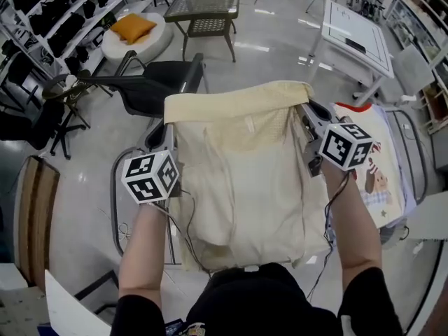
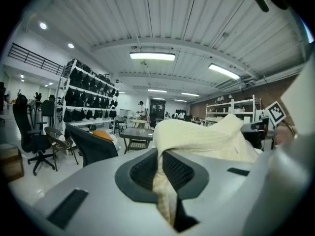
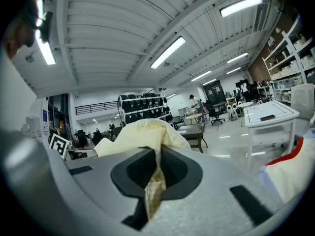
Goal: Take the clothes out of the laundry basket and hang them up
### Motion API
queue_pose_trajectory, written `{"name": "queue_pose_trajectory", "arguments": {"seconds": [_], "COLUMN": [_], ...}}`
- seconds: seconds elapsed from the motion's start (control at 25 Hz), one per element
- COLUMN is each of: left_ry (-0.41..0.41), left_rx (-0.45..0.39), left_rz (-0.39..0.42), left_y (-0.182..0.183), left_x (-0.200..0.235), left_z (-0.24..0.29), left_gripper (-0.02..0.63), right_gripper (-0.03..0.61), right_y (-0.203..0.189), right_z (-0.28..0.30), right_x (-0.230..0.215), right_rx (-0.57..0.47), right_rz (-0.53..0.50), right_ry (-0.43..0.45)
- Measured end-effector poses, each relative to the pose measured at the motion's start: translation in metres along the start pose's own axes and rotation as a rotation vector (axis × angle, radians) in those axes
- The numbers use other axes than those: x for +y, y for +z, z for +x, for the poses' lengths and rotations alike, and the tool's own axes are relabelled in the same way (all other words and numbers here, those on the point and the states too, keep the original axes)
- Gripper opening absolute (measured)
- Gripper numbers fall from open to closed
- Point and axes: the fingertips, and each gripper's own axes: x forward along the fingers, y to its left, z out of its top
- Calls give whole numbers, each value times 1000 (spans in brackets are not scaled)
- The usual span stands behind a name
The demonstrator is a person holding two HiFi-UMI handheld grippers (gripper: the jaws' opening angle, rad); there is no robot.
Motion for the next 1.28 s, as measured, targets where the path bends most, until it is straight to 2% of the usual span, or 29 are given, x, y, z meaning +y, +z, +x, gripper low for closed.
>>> {"name": "queue_pose_trajectory", "arguments": {"seconds": [0.2, 0.56, 0.6, 0.72, 0.88, 1.0, 1.28], "left_ry": [-31, -32, -25, -8, -5, 7, 37], "left_rx": [80, 258, 280, 332, 343, 339, 298], "left_rz": [-10, 46, 44, 36, 39, 62, 83], "left_y": [-44, -115, -121, -135, -141, -140, -119], "left_x": [5, 5, 6, 8, 6, 4, -1], "left_z": [32, 70, 71, 72, 68, 63, 44], "left_gripper": [29, 32, 44, 132, 177, 217, 249], "right_gripper": [18, 22, 23, 50, 175, 218, 232], "right_y": [-45, -106, -112, -128, -139, -145, -134], "right_z": [17, 40, 41, 44, 46, 45, 43], "right_x": [-25, -65, -69, -80, -85, -86, -78], "right_rx": [67, 178, 198, 252, 302, 326, 310], "right_rz": [48, 101, 102, 102, 100, 109, 114], "right_ry": [-65, -148, -158, -180, -172, -151, -97]}}
